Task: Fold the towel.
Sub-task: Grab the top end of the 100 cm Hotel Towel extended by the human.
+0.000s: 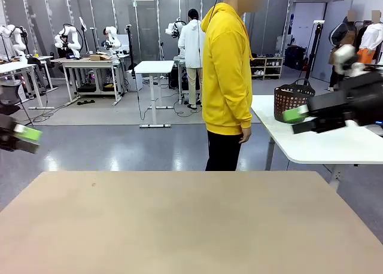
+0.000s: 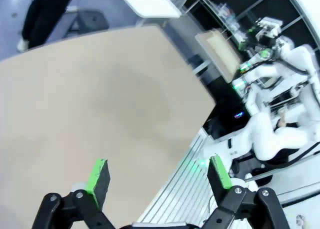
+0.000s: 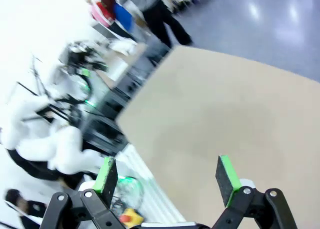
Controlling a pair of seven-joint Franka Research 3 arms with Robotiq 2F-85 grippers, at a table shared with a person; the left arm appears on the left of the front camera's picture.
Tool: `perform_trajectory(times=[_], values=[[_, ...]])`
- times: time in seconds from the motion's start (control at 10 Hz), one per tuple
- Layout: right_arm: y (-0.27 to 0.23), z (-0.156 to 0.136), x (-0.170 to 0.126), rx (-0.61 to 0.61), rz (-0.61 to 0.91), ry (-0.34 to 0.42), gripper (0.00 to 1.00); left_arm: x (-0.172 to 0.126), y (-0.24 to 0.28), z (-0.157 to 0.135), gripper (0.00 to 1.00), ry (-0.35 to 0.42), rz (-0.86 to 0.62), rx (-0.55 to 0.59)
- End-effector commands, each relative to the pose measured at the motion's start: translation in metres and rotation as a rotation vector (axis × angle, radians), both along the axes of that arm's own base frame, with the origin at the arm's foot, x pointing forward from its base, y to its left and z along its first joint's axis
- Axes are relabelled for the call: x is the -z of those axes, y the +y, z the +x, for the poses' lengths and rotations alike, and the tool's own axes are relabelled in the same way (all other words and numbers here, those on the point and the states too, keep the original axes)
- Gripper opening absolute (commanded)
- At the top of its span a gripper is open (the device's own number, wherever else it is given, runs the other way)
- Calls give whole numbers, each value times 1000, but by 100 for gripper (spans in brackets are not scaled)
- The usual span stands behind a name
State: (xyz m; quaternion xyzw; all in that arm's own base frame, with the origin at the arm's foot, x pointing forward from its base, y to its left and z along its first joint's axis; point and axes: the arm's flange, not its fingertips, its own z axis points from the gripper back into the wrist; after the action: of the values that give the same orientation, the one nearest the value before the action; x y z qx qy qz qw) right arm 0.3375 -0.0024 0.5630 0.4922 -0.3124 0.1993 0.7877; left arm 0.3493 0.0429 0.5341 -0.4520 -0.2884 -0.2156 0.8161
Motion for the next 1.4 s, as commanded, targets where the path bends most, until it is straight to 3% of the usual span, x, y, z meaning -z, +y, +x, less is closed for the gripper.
perform_trajectory(times=[0.0,0.2,0.6,0.9,1.0,1.3], values=[[-59,-36,22,54,178,81,100,10,52,-24,100,-8,-94,-23],[-109,-62,34,136,195,198,100,8,101,-48,100,-11,-145,-119],[-158,-80,58,207,277,252,100,2,149,-81,100,-8,-177,-268],[-166,-82,57,264,276,251,100,14,155,-81,100,19,-192,-310],[-165,-84,66,229,284,282,100,7,159,-87,100,27,-177,-307],[-165,-84,66,229,284,282,100,7,159,-87,100,27,-177,-307]])
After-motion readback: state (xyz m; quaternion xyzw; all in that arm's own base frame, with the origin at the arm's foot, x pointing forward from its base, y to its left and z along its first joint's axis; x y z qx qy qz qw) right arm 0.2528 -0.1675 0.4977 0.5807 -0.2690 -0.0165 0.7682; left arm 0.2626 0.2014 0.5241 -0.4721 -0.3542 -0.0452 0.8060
